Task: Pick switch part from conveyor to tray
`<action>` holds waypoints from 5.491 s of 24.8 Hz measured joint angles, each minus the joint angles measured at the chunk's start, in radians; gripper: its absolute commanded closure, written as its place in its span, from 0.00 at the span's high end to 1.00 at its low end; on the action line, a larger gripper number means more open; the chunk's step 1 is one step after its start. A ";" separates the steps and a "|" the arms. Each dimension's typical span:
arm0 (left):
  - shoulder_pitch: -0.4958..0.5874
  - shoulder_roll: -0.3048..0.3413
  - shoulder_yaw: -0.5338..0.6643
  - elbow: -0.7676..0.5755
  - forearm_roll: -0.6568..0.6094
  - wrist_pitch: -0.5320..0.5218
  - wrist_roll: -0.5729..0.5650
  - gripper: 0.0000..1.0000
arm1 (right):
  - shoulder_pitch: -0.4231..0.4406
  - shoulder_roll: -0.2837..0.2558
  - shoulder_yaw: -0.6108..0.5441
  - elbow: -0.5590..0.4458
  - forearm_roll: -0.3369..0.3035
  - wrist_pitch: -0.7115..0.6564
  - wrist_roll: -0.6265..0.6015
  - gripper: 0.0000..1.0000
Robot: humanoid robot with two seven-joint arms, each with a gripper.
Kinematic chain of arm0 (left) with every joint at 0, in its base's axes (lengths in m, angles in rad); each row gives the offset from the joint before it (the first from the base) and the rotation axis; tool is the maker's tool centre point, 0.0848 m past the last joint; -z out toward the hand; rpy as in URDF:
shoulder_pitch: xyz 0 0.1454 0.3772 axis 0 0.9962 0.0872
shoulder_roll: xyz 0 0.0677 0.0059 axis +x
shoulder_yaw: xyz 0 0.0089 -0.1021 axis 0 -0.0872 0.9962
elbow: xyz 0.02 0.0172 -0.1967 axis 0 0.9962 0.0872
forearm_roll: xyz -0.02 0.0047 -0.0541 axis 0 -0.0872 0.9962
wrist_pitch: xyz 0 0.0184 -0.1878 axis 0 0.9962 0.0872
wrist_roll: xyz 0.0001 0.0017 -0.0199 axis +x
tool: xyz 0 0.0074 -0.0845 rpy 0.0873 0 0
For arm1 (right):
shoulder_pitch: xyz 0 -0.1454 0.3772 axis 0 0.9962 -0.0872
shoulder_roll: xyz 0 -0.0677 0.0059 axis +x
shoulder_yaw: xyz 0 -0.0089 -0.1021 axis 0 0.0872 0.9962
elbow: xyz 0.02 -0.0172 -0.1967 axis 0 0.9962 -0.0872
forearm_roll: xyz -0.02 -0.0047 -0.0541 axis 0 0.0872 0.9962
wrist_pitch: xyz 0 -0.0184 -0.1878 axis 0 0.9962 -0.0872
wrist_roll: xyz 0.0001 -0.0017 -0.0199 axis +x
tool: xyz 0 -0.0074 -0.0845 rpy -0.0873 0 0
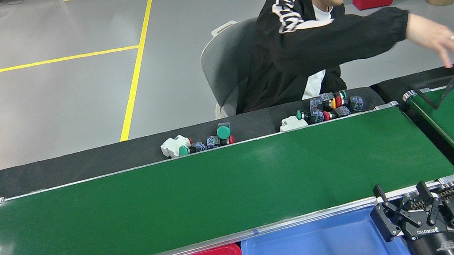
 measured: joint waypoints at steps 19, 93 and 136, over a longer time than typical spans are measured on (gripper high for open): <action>0.001 0.054 0.041 0.002 0.000 -0.009 0.058 1.00 | 0.000 0.000 0.000 0.006 0.000 0.000 -0.001 0.98; 0.069 0.020 -0.021 0.002 -0.016 -0.006 0.031 1.00 | -0.457 -0.066 0.049 0.569 0.016 0.119 0.144 0.97; 0.057 0.020 -0.028 0.006 -0.019 -0.011 0.031 1.00 | -0.213 0.029 0.512 0.155 -0.027 -0.505 0.157 0.47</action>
